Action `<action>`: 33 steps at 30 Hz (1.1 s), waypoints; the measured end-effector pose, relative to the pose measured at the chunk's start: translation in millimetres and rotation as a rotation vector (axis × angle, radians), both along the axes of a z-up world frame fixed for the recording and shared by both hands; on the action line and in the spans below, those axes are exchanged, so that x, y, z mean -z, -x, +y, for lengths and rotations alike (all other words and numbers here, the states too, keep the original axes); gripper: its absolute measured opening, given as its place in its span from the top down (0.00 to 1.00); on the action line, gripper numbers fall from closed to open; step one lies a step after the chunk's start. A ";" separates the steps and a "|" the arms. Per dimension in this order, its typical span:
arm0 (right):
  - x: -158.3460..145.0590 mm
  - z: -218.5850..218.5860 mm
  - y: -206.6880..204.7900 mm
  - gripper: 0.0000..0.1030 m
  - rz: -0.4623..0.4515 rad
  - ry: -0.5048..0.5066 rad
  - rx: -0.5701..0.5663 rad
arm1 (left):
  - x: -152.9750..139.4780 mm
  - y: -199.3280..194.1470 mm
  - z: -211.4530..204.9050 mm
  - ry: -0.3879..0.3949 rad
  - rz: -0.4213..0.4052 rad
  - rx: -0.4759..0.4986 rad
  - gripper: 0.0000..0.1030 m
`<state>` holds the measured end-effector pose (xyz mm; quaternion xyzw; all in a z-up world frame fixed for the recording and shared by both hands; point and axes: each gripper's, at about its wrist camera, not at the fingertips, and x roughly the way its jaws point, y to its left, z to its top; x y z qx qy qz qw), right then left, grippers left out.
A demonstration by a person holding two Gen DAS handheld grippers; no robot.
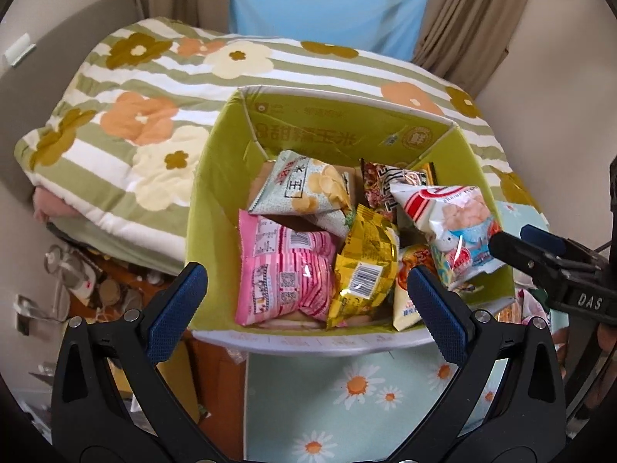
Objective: Organize snacks
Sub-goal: 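Withdraw both tools from the box toward the waffle and pink bag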
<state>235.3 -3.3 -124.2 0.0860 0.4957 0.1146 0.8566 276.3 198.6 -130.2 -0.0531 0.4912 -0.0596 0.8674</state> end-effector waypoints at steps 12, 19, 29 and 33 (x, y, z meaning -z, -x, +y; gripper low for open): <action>-16.6 -15.1 44.8 0.05 -0.031 -0.012 0.052 | -11.6 22.9 -22.1 0.012 -0.049 0.097 0.01; -34.3 -52.9 78.6 0.05 -0.077 -0.010 0.156 | -23.4 38.2 -54.4 0.019 -0.083 0.180 0.01; -52.9 -150.1 122.9 0.05 -0.107 0.038 0.290 | -33.9 63.4 -152.7 0.026 -0.107 0.318 0.01; -51.2 -188.9 136.1 0.05 -0.085 0.029 0.332 | -33.5 73.7 -196.8 0.032 -0.096 0.372 0.01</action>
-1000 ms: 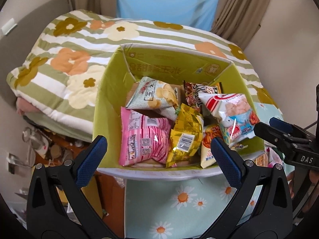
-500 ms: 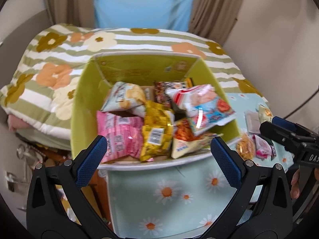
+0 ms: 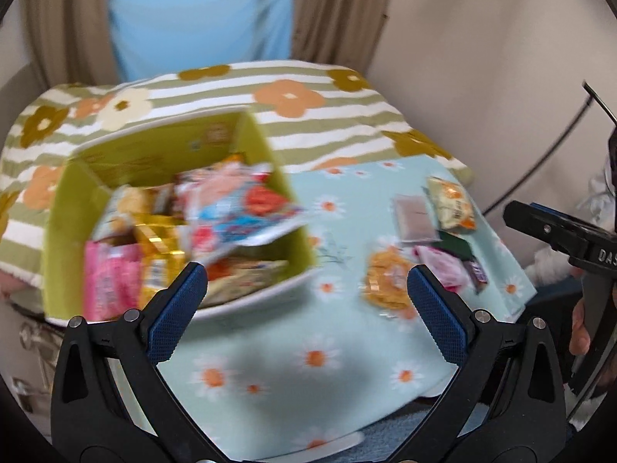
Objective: Organize snacks
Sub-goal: 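Withdraw both tools from the box toward the waffle and pink bag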
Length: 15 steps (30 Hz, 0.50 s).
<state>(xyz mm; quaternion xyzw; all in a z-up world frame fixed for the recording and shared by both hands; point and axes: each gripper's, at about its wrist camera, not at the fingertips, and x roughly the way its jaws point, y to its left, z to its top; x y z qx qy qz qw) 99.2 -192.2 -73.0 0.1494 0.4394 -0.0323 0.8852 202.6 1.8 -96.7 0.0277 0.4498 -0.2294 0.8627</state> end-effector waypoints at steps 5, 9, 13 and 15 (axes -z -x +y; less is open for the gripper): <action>14.2 -41.8 8.5 0.05 0.053 -0.032 0.024 | 17.5 9.6 -59.8 -0.058 0.039 0.061 0.01; 30.0 -71.8 14.4 0.05 0.096 -0.075 0.028 | 40.3 16.0 -97.5 -0.100 0.093 0.096 0.01; 50.0 -91.5 14.2 0.05 0.146 -0.120 0.027 | 58.5 20.3 -118.9 -0.134 0.129 0.104 0.01; 63.0 -100.8 12.9 0.05 0.176 -0.146 0.017 | 67.5 21.1 -127.6 -0.156 0.140 0.107 0.01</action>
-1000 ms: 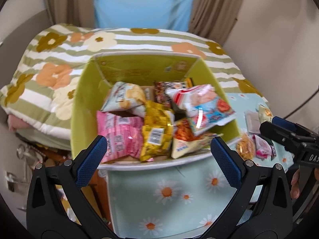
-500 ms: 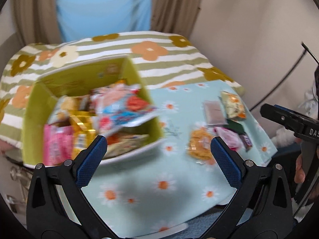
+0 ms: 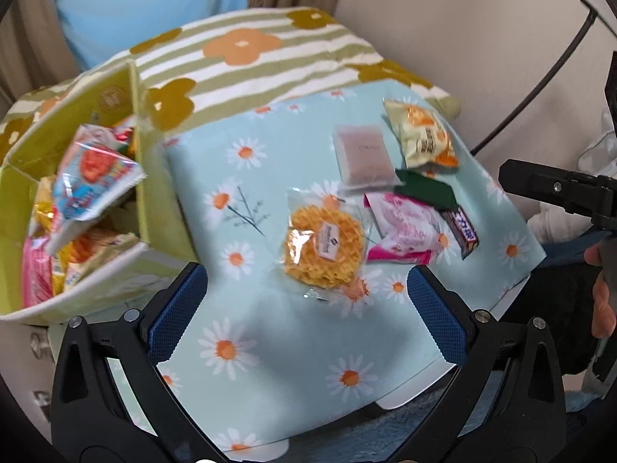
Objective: Organize snacks
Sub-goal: 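Withdraw both tools from the box toward the waffle and pink bag, then grasp the waffle pack with left tool while right grasps pink Oishi bag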
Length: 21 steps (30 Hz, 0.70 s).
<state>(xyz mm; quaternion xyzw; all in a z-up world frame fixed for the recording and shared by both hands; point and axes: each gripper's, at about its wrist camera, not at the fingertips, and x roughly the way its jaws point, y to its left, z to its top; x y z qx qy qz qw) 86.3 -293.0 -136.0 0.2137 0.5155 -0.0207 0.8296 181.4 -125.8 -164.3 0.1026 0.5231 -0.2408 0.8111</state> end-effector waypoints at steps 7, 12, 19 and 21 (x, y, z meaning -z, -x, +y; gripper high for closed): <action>40.5 -4.8 -7.4 0.05 0.084 -0.077 -0.066 | 33.9 1.9 -21.0 -0.076 0.040 -0.006 0.01; 71.1 0.3 -18.8 0.05 0.162 -0.160 -0.048 | 54.1 -1.3 -28.3 -0.124 0.077 0.019 0.01; 110.8 0.2 -34.6 0.06 0.246 -0.256 0.059 | 83.1 -13.4 -35.9 -0.166 0.112 0.106 0.01; 116.1 -0.7 -37.7 0.06 0.254 -0.256 0.088 | 87.8 -17.3 -38.3 -0.171 0.116 0.134 0.01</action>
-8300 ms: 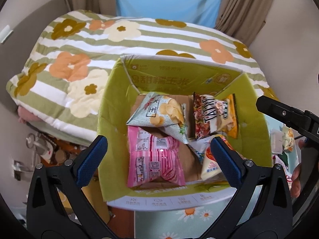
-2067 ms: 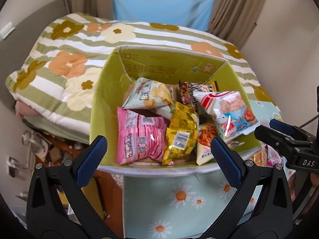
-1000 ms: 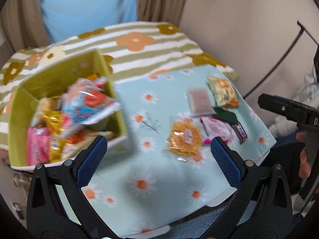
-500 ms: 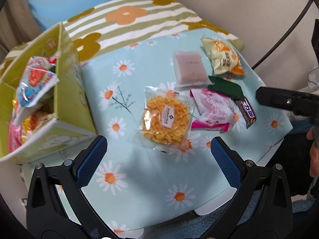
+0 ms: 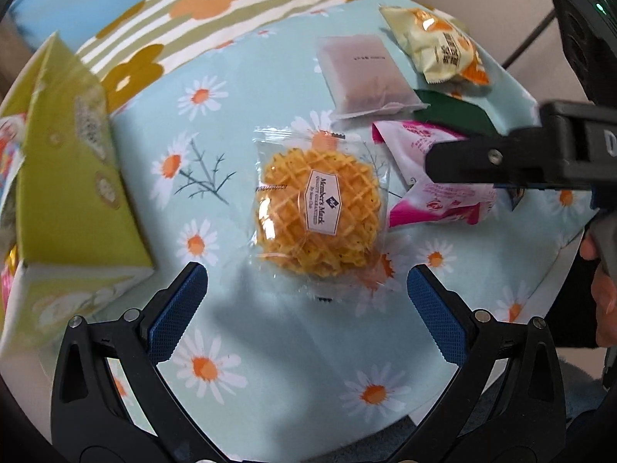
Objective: Organize snacks
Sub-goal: 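Grasp the waffle pack with left tool while right grasps pink Oishi bag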
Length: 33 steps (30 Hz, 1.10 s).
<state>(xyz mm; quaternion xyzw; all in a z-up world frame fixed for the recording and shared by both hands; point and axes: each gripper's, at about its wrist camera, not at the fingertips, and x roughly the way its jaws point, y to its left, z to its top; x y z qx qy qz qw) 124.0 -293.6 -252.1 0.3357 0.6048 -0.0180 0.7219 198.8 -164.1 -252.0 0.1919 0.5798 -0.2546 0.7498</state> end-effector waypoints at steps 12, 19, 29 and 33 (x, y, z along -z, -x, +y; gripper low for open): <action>15.7 16.9 -6.4 0.42 0.073 0.125 0.045 | 21.5 -19.4 -6.7 0.013 0.076 0.082 0.01; 7.4 5.2 2.3 0.47 0.047 0.104 0.084 | 28.4 -25.1 -14.9 0.019 0.092 0.120 0.01; 1.3 3.3 7.7 0.47 0.026 0.078 0.117 | 50.1 -44.4 -29.2 0.020 0.120 0.130 0.05; 1.4 3.8 8.9 0.47 0.029 0.072 0.116 | 50.1 -43.7 -30.2 0.004 0.077 0.148 0.18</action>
